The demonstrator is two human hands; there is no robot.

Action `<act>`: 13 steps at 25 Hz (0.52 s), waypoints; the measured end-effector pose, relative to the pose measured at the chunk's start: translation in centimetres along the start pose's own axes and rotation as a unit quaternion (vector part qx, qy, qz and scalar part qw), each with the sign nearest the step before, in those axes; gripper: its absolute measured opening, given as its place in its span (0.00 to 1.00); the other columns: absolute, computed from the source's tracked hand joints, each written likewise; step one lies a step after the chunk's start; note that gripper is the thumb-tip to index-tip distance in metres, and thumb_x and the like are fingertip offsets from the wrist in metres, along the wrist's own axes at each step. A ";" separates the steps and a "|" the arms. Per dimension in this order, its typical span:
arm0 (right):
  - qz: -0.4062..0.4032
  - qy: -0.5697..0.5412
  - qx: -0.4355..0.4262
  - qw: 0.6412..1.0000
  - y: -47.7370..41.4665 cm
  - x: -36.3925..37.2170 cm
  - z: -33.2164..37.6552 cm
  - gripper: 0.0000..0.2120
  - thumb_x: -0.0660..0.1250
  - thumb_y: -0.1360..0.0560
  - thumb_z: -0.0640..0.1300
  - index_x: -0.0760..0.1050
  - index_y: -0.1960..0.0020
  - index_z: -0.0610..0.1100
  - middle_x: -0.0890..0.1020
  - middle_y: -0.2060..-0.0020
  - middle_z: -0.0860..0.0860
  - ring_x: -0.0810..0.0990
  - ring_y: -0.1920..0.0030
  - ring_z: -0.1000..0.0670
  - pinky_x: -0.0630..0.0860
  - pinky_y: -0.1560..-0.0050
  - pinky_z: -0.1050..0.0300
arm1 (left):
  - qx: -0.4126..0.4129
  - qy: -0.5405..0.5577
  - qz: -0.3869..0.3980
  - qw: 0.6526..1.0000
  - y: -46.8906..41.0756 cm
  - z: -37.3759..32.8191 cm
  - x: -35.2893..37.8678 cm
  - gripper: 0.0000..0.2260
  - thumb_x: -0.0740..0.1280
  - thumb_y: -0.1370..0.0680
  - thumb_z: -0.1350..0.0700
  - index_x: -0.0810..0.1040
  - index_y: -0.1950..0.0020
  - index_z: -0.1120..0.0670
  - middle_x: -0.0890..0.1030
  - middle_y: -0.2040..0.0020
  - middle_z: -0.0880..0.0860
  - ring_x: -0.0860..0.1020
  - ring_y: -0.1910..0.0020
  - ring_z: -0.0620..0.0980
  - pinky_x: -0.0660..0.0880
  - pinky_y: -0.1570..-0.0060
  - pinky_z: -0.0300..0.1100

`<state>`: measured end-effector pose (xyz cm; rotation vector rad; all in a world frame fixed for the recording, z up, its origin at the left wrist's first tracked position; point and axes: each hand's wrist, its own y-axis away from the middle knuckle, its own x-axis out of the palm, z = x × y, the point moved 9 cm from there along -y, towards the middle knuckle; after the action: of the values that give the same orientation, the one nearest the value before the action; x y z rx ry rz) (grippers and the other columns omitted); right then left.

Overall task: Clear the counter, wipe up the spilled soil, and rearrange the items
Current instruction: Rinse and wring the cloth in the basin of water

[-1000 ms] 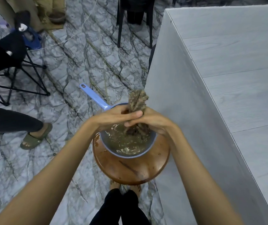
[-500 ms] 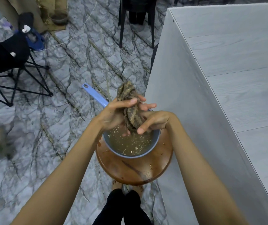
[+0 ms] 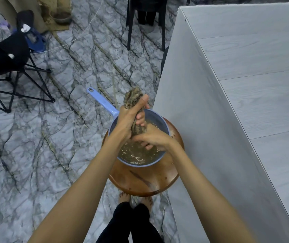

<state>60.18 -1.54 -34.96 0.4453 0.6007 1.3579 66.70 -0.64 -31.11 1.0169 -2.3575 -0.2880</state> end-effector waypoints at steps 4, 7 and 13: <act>-0.152 0.187 -0.062 0.969 -0.2 -0.8 0.7 0.04 0.62 0.28 0.41 0.73 0.60 0.42 0.81 0.61 0.42 0.78 0.61 0.44 0.73 0.63 0.54 | -0.007 -0.050 -0.109 0.993 0.5 1.1 -1.4 0.16 0.71 0.30 0.47 0.75 0.69 0.57 0.66 0.85 0.47 0.60 0.85 0.43 0.59 0.81 0.35; -0.207 0.185 -0.029 0.960 0.3 -1.0 -0.4 0.08 0.59 0.26 0.40 0.76 0.57 0.38 0.82 0.56 0.38 0.80 0.57 0.40 0.73 0.60 0.53 | -0.014 -0.062 -0.184 0.981 0.7 2.1 -2.6 0.18 0.72 0.32 0.45 0.74 0.69 0.57 0.68 0.85 0.46 0.62 0.86 0.41 0.60 0.82 0.34; -0.286 0.292 0.002 0.913 1.2 -1.5 -0.1 0.12 0.55 0.25 0.32 0.78 0.52 0.33 0.82 0.54 0.38 0.81 0.53 0.37 0.79 0.52 0.44 | -0.023 -0.101 -0.331 0.938 0.5 2.9 -5.0 0.23 0.70 0.33 0.39 0.74 0.68 0.60 0.77 0.71 0.59 0.72 0.78 0.50 0.74 0.71 0.45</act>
<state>59.09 -2.80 -34.11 -0.1569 1.1248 0.9043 67.62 3.26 -35.36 1.8101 -2.0856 -0.7220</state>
